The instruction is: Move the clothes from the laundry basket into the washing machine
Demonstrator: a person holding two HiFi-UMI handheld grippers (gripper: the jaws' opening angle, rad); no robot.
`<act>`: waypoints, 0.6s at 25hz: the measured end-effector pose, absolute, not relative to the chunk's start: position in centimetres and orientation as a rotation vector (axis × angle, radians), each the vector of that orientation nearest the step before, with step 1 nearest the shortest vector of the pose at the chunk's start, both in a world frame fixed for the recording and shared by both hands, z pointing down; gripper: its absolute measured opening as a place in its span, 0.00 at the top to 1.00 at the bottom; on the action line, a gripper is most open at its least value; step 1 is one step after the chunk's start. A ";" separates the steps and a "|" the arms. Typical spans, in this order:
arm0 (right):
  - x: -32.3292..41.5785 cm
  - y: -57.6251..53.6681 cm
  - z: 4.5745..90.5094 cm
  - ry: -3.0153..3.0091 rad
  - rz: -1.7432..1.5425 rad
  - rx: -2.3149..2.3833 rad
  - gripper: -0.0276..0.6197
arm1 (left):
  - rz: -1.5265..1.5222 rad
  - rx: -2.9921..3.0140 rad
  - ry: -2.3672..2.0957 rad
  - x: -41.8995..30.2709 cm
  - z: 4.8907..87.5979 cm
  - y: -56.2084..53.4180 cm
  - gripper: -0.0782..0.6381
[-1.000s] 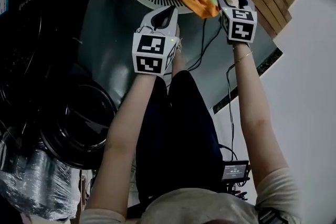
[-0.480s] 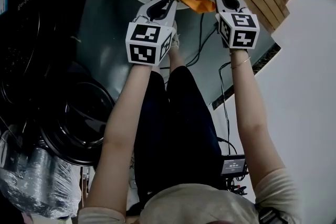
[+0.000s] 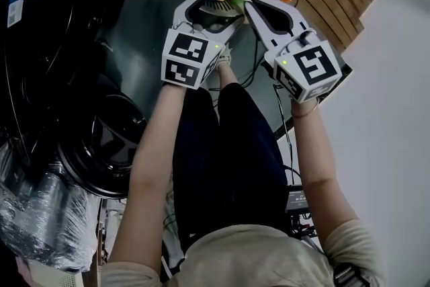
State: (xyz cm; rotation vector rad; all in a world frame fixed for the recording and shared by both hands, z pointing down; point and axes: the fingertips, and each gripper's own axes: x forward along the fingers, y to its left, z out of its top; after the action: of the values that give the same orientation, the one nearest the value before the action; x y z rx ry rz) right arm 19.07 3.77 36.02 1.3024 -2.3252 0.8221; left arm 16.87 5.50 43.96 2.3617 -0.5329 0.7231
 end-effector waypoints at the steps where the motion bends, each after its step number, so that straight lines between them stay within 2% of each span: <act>1: 18.1 3.7 35.1 -2.346 0.822 1.266 0.93 | 0.722 2.377 -0.524 16.6 43.5 5.3 0.39; 6: 13.8 3.8 32.9 -2.490 0.851 1.071 0.93 | 0.630 2.427 -0.542 15.2 42.0 2.9 0.39; 7: 13.5 3.8 33.3 -2.488 0.868 1.062 0.93 | 0.625 2.429 -0.556 14.9 42.0 2.7 0.42; 8: 13.3 3.7 33.9 -2.477 0.881 1.061 0.93 | 0.630 2.434 -0.580 14.4 42.2 2.4 0.57; 9: 13.2 3.4 34.6 -2.465 0.888 1.065 0.93 | 0.642 2.439 -0.613 13.9 42.5 2.2 0.79; 10: 13.1 3.1 35.3 -2.455 0.893 1.070 0.93 | 0.662 2.434 -0.648 13.2 42.8 2.0 0.82; 13: 12.7 2.4 37.8 -2.426 0.907 1.072 0.91 | 0.733 2.327 -0.763 10.6 44.5 1.6 0.83; 15: 12.2 2.0 39.6 -2.399 0.908 1.062 0.82 | 0.766 2.212 -0.849 7.8 45.5 1.2 0.83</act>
State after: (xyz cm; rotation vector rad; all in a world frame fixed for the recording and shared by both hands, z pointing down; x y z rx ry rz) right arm 12.24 2.03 39.62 1.0622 -2.3991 0.9078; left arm 7.83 1.15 45.54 2.2117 -0.8493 0.7663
